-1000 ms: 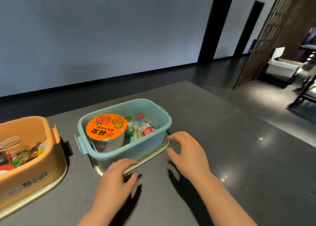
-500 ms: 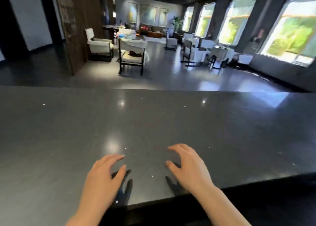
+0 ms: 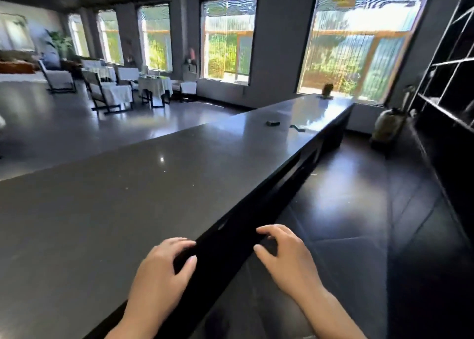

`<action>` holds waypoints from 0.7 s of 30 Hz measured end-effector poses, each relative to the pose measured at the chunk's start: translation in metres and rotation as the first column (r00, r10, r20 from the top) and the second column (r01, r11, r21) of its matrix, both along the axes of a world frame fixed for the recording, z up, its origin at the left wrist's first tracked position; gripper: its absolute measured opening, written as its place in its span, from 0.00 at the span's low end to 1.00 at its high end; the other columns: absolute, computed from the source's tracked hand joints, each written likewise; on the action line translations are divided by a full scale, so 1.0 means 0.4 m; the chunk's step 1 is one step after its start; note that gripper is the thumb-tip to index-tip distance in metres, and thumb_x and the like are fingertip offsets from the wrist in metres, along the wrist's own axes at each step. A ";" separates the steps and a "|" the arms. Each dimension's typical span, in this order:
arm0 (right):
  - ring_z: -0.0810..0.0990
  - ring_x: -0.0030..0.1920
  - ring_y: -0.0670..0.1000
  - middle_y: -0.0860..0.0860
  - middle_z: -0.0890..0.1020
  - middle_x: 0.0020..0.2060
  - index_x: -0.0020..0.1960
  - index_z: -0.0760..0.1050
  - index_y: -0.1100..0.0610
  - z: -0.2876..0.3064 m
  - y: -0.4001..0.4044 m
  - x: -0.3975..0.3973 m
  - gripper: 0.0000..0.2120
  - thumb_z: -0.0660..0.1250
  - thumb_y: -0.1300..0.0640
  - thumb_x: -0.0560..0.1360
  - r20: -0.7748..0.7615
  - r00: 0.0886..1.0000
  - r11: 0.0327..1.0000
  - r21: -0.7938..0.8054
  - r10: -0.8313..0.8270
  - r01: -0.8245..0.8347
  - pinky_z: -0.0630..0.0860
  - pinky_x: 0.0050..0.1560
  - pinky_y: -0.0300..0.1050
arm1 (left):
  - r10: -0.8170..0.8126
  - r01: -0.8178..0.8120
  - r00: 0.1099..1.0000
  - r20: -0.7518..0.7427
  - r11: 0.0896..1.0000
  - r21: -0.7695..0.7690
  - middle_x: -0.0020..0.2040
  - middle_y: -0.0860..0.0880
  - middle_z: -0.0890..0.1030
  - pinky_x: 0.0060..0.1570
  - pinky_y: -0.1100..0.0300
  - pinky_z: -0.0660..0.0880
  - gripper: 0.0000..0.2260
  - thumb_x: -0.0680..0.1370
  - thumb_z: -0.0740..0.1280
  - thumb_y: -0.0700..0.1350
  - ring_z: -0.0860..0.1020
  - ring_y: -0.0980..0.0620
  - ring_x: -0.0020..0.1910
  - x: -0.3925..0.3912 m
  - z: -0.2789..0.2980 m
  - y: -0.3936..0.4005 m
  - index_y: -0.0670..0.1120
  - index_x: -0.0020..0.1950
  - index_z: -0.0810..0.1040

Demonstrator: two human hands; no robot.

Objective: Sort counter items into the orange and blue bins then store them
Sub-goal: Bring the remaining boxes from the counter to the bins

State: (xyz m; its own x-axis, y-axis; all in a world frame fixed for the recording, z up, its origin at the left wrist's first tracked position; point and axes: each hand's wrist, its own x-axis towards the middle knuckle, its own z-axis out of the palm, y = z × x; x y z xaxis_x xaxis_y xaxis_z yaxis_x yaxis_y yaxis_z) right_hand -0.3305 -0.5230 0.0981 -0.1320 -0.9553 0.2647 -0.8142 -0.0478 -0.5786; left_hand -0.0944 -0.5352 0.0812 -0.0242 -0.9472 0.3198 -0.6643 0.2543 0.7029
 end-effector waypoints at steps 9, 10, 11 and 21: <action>0.76 0.51 0.39 0.35 0.75 0.53 0.58 0.76 0.42 0.051 -0.084 -0.468 0.13 0.68 0.48 0.73 0.016 0.991 0.988 -0.078 -0.133 0.134 0.74 0.49 0.38 | -0.086 0.084 0.996 -0.026 0.994 -0.071 0.55 0.61 0.78 0.59 0.59 0.71 0.10 0.74 0.70 0.47 0.75 0.58 0.58 -0.475 0.026 -0.158 0.56 0.55 0.81; 0.76 0.51 0.39 0.35 0.75 0.53 0.58 0.76 0.42 0.051 -0.089 -0.515 0.14 0.68 0.48 0.73 0.011 0.989 0.986 -0.071 -0.148 0.149 0.74 0.50 0.39 | -0.105 0.102 0.994 -0.026 0.992 -0.075 0.55 0.61 0.78 0.59 0.60 0.70 0.10 0.74 0.70 0.47 0.75 0.59 0.57 -0.525 0.025 -0.173 0.56 0.55 0.81; 0.76 0.50 0.39 0.35 0.75 0.53 0.58 0.75 0.42 0.049 -0.093 -0.558 0.14 0.68 0.48 0.73 0.009 0.986 0.985 -0.060 -0.165 0.165 0.74 0.50 0.39 | -0.123 0.121 0.992 -0.022 0.990 -0.067 0.55 0.62 0.77 0.58 0.62 0.69 0.10 0.74 0.70 0.47 0.75 0.59 0.57 -0.572 0.022 -0.187 0.56 0.55 0.81; 0.75 0.48 0.39 0.37 0.76 0.53 0.59 0.76 0.44 -0.015 -0.207 -0.827 0.14 0.68 0.48 0.73 0.070 0.972 0.974 0.024 -0.226 0.224 0.74 0.51 0.39 | -0.235 0.234 0.971 0.047 0.972 0.022 0.54 0.62 0.78 0.56 0.61 0.70 0.10 0.74 0.71 0.48 0.75 0.59 0.56 -0.899 -0.024 -0.385 0.56 0.54 0.81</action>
